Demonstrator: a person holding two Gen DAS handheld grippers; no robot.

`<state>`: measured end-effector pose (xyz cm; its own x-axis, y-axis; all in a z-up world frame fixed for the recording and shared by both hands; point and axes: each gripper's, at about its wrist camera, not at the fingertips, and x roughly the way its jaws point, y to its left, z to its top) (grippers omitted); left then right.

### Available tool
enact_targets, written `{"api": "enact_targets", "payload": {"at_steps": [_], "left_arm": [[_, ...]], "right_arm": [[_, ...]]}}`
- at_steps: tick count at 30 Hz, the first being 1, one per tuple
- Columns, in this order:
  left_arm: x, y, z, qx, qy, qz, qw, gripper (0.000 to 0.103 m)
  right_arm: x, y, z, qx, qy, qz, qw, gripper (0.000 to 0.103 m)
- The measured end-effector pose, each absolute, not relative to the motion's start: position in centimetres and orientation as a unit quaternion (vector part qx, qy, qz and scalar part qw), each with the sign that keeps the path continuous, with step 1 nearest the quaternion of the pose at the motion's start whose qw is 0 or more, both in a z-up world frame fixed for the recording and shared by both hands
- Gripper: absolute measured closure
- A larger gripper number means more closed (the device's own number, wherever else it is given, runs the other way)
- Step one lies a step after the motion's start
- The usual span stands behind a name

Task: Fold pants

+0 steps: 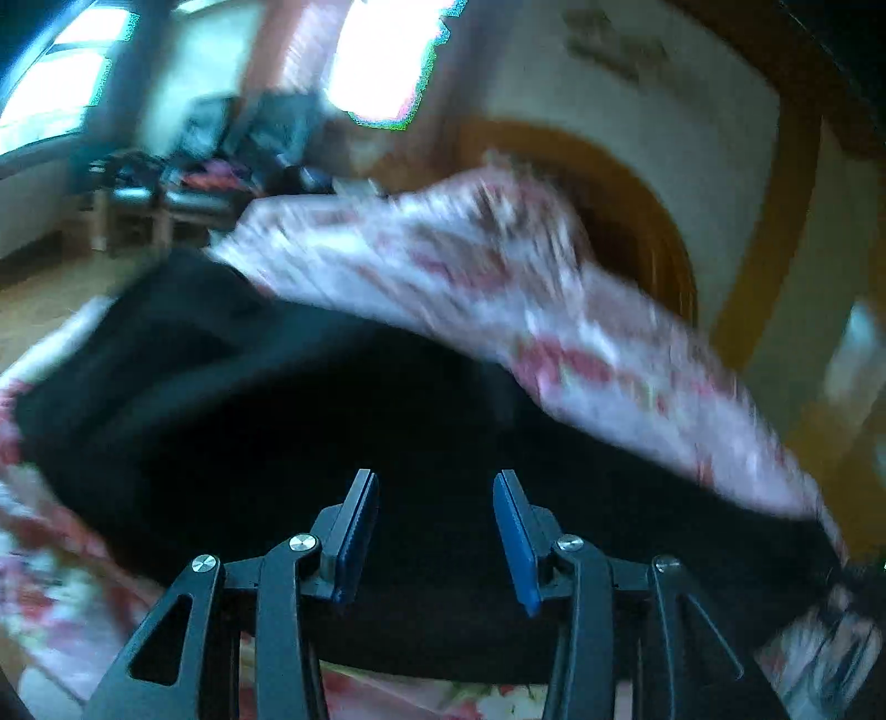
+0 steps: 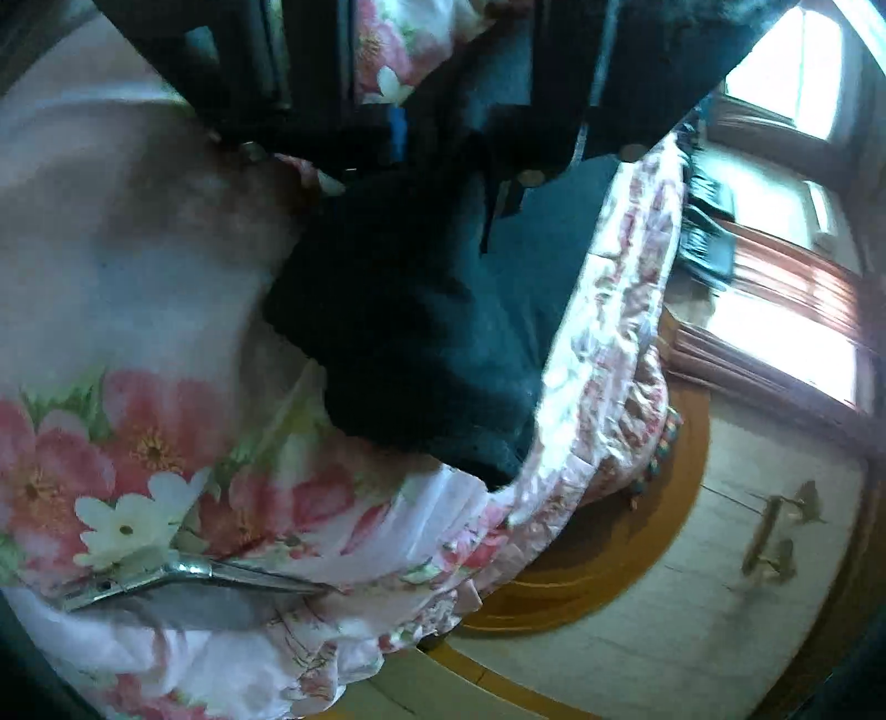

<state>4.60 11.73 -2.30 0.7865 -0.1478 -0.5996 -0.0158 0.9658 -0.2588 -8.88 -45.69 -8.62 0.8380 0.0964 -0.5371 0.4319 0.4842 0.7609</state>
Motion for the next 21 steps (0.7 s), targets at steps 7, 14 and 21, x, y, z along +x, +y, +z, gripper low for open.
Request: {"api": "enact_targets", "payload": {"at_steps": [7, 14, 21], "left_arm": [[6.7, 9.5, -6.1, -0.066, 0.414, -0.009, 0.908, 0.060], [9.5, 7.6, -3.1, -0.100, 0.419, -0.047, 0.901, 0.060], [18.6, 3.4, -3.9, 0.006, 0.466, -0.047, 0.884, 0.068]], "right_arm": [[-9.7, -45.6, -5.2, 0.435, 0.245, -0.128, 0.857, 0.090], [-10.5, -45.9, -8.2, 0.447, 0.273, -0.131, 0.842, 0.088], [-10.6, -46.8, -9.5, 0.482, 0.270, -0.129, 0.823, 0.087]]}}
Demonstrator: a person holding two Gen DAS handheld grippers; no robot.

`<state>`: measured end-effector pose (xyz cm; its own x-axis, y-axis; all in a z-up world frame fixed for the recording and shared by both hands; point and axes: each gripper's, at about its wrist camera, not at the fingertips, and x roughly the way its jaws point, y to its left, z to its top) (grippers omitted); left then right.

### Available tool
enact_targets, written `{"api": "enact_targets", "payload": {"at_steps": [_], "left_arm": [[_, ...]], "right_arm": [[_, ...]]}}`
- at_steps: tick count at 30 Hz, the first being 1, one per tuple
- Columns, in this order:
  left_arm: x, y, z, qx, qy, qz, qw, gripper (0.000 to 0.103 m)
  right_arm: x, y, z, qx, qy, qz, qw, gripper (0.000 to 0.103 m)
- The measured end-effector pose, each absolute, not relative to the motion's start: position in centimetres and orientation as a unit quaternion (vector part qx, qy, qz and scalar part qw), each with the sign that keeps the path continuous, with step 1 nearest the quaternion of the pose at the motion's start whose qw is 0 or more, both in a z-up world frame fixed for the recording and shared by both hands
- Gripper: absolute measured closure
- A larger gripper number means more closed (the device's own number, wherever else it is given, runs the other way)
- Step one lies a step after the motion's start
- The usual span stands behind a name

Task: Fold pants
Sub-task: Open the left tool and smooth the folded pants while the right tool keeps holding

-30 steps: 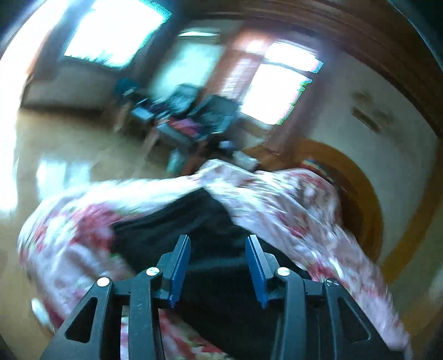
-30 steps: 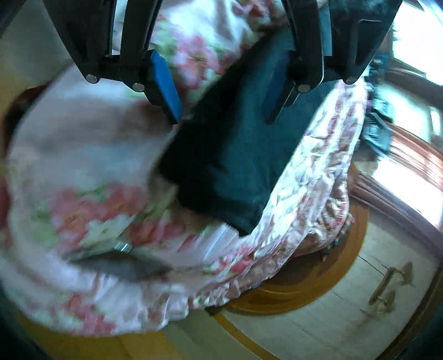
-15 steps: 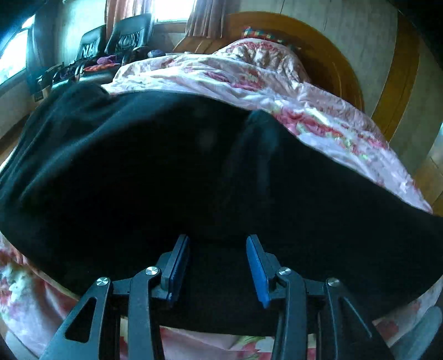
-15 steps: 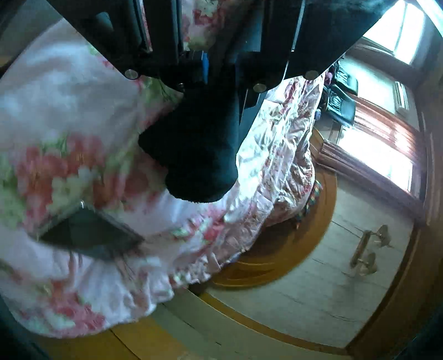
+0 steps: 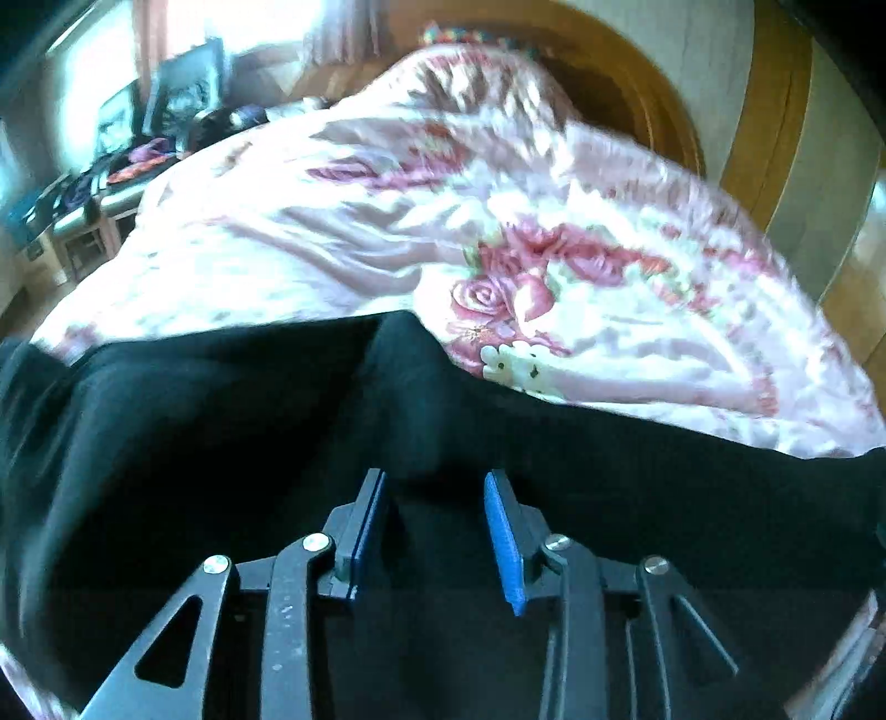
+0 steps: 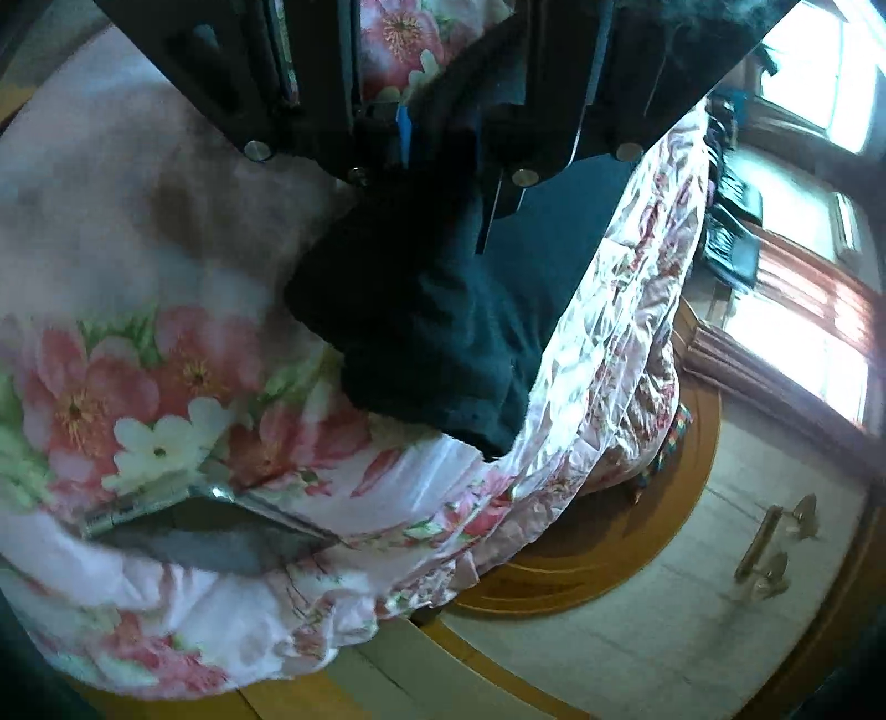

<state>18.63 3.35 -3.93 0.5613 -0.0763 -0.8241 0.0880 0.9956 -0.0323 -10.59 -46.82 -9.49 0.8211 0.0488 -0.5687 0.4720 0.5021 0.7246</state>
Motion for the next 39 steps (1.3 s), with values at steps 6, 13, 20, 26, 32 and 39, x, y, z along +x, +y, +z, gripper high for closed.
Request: {"api": "enact_targets", "payload": {"at_steps": [6, 13, 20, 26, 32, 39], "left_arm": [[24.1, 3.5, -6.4, 0.017, 0.475, -0.011, 0.880, 0.066], [24.7, 5.3, -5.3, -0.045, 0.445, 0.018, 0.894, 0.066], [16.5, 3.5, -3.8, -0.152, 0.418, -0.061, 0.893, 0.068], [9.2, -3.6, -3.8, -0.104, 0.407, -0.161, 0.893, 0.068], [6.6, -9.2, -4.8, -0.001, 0.404, -0.178, 0.897, 0.066], [6.0, -6.5, -4.2, -0.042, 0.408, -0.192, 0.892, 0.066]], "right_arm": [[-10.3, -47.0, -9.5, 0.484, 0.273, -0.122, 0.823, 0.086], [-10.5, -46.7, -9.3, 0.489, 0.272, -0.123, 0.820, 0.086], [-10.7, -46.7, -9.5, 0.507, 0.260, -0.117, 0.814, 0.076], [-10.7, -46.4, -9.1, 0.494, 0.258, -0.112, 0.823, 0.077], [-10.7, -45.6, -7.3, 0.459, 0.249, -0.104, 0.846, 0.084], [-11.2, -43.0, -2.4, 0.426, 0.235, -0.101, 0.868, 0.084]]}}
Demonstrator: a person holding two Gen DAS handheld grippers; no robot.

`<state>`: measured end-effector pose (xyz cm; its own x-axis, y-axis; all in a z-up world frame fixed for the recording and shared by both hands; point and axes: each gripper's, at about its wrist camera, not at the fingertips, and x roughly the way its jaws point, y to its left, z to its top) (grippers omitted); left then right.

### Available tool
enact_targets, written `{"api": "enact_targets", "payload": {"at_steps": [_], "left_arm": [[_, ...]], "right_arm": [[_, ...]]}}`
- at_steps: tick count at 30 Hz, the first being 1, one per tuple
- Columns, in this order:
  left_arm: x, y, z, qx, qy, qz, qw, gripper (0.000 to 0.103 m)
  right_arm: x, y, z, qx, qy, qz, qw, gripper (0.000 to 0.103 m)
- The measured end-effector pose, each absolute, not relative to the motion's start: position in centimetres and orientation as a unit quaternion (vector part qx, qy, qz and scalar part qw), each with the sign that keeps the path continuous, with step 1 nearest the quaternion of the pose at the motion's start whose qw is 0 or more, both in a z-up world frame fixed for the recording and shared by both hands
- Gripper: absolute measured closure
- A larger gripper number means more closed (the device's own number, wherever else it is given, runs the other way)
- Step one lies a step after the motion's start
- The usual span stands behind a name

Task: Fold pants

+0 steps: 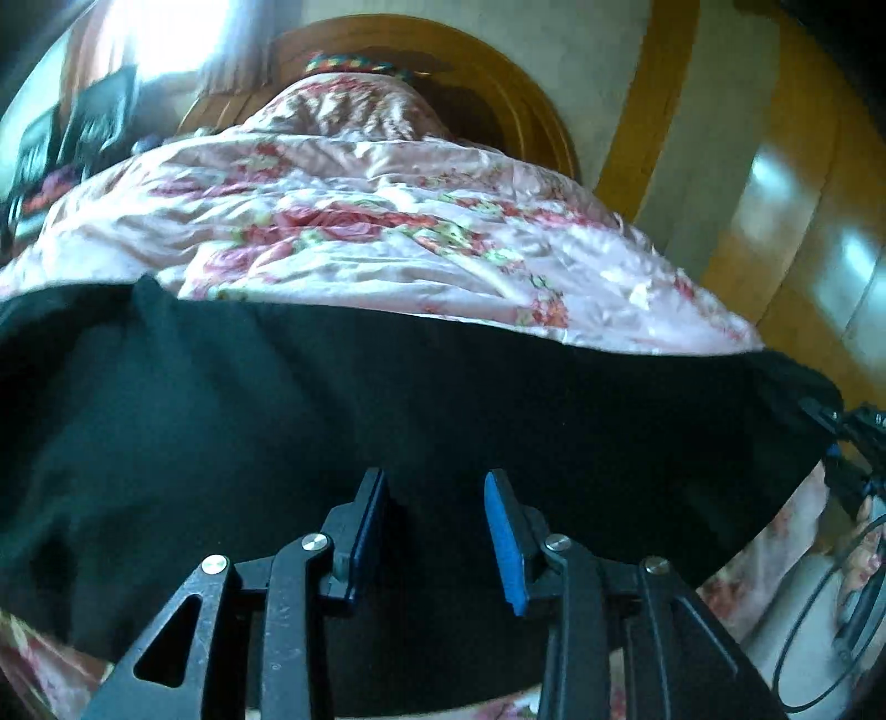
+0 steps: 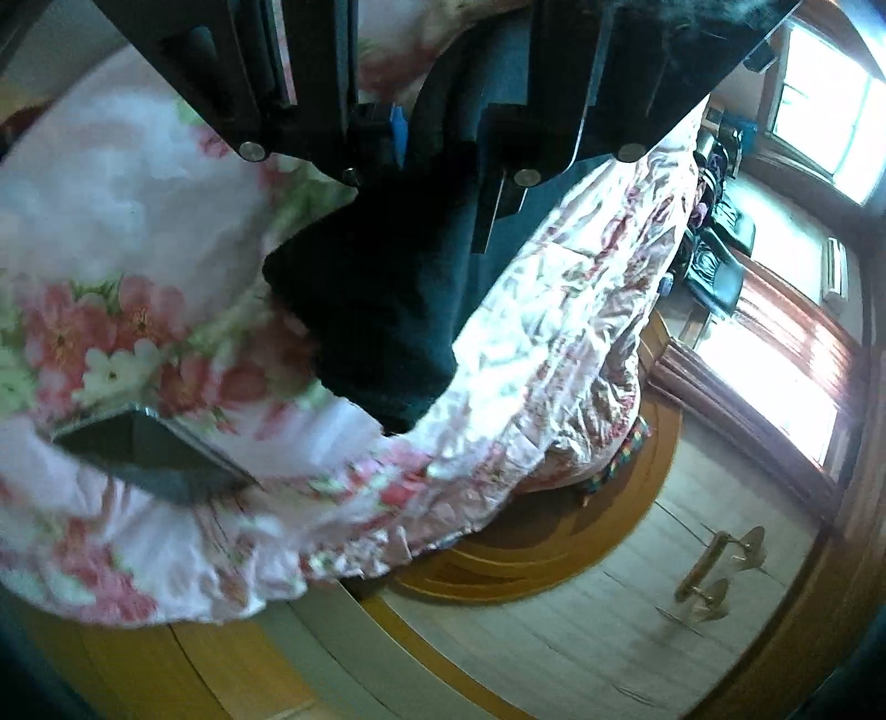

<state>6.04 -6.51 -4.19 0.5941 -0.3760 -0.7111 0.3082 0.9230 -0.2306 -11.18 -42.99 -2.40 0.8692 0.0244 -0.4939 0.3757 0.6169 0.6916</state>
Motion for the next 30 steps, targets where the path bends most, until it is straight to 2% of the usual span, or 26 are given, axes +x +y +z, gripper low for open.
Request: {"api": "enact_targets", "payload": {"at_steps": [11, 15, 21, 30], "left_arm": [[5.9, 3.0, -3.0, -0.076, 0.389, -0.103, 0.912, 0.066], [5.8, 6.1, -3.5, -0.091, 0.393, -0.075, 0.912, 0.066], [5.8, 9.4, -4.6, -0.137, 0.407, -0.050, 0.902, 0.065], [5.8, 10.0, -5.0, -0.159, 0.403, -0.041, 0.900, 0.063]], "right_arm": [[-8.5, -33.1, 7.5, 0.277, 0.201, -0.061, 0.938, 0.084], [-7.1, -28.7, 9.2, 0.230, 0.196, -0.015, 0.953, 0.084], [-4.1, -22.8, 8.3, 0.175, 0.224, 0.037, 0.958, 0.084], [0.9, -16.0, 3.0, 0.151, 0.291, 0.106, 0.939, 0.083]]}}
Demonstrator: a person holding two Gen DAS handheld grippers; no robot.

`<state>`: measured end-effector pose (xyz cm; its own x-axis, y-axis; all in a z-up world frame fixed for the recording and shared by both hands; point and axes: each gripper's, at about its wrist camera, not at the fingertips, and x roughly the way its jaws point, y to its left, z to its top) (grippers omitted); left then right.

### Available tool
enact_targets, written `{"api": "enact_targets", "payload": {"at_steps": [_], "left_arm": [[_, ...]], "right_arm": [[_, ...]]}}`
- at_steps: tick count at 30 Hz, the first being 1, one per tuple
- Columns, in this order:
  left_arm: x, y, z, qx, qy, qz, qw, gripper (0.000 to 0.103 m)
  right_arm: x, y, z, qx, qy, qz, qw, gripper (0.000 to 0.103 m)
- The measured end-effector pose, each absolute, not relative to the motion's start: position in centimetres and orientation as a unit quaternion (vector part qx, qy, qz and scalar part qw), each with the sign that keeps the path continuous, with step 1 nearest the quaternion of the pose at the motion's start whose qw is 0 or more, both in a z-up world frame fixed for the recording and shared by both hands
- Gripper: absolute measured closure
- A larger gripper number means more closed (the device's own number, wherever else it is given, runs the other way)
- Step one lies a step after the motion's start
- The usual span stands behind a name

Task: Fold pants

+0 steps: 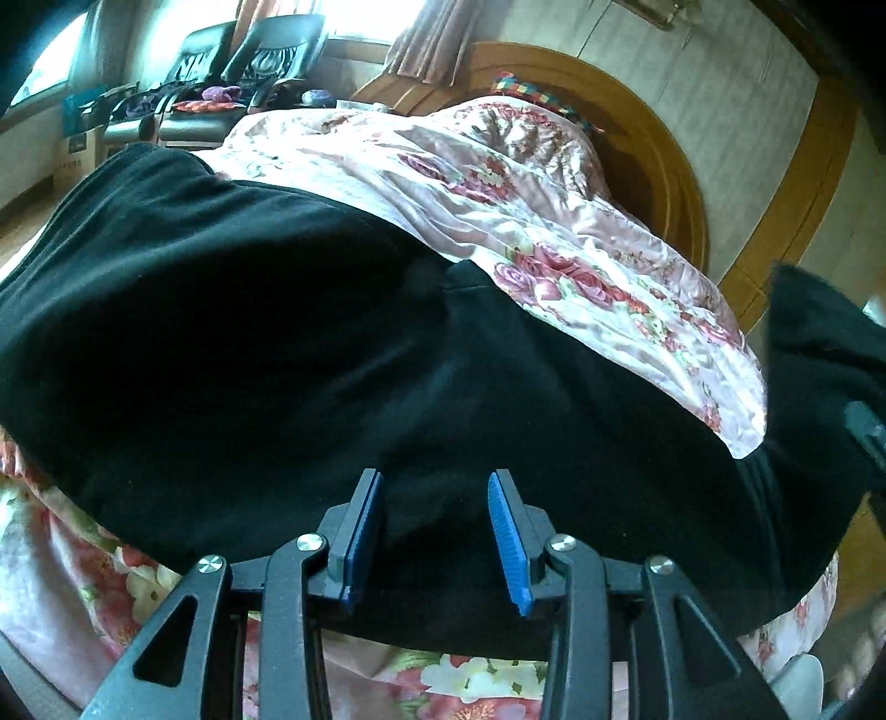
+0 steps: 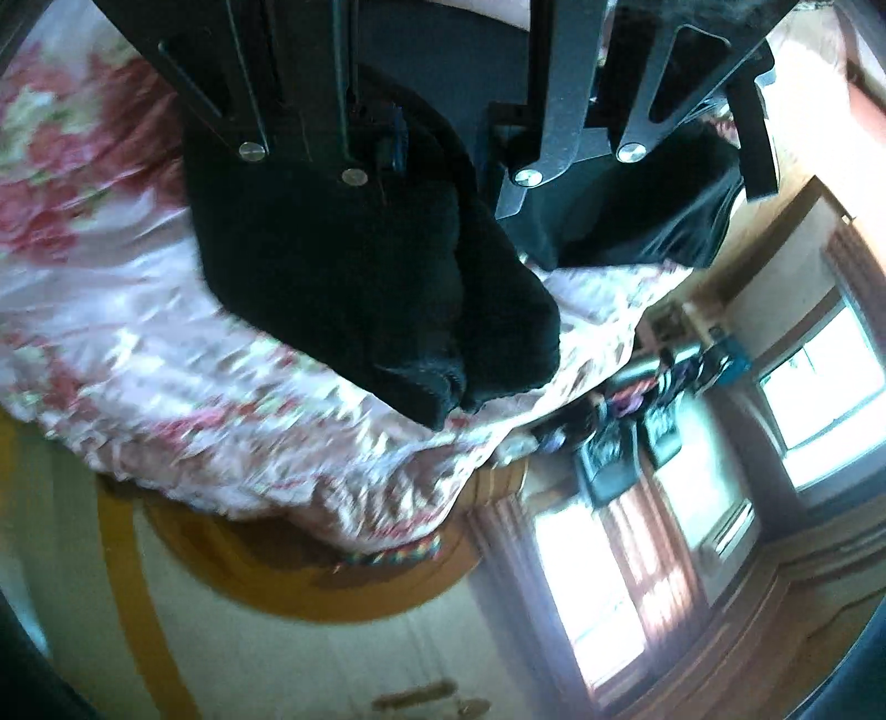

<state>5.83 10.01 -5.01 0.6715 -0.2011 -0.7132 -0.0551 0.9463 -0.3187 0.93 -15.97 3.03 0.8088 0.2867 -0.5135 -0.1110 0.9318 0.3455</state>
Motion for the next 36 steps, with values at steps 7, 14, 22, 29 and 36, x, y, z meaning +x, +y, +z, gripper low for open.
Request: {"api": "enact_targets", "payload": {"at_steps": [7, 14, 22, 29, 36], "left_arm": [[5.9, 10.9, -5.3, -0.177, 0.397, -0.033, 0.900, 0.063], [5.8, 11.7, -5.4, -0.220, 0.385, -0.055, 0.895, 0.063], [5.4, 10.8, -4.2, -0.280, 0.341, -0.132, 0.888, 0.047], [7.9, 5.3, -3.8, -0.250, 0.377, -0.189, 0.871, 0.043], [9.5, 2.1, -4.9, -0.230, 0.407, -0.184, 0.865, 0.075]], "right_arm": [[4.9, -10.5, -2.7, 0.118, 0.373, 0.146, 0.909, 0.073], [3.9, -9.5, -5.3, 0.107, 0.411, 0.192, 0.885, 0.032], [-1.5, -16.7, -1.8, 0.163, 0.312, 0.184, 0.918, 0.041], [-0.8, -23.6, -2.7, 0.176, 0.313, 0.040, 0.933, 0.073], [-0.4, -24.3, -5.8, 0.183, 0.345, 0.050, 0.919, 0.085]]}}
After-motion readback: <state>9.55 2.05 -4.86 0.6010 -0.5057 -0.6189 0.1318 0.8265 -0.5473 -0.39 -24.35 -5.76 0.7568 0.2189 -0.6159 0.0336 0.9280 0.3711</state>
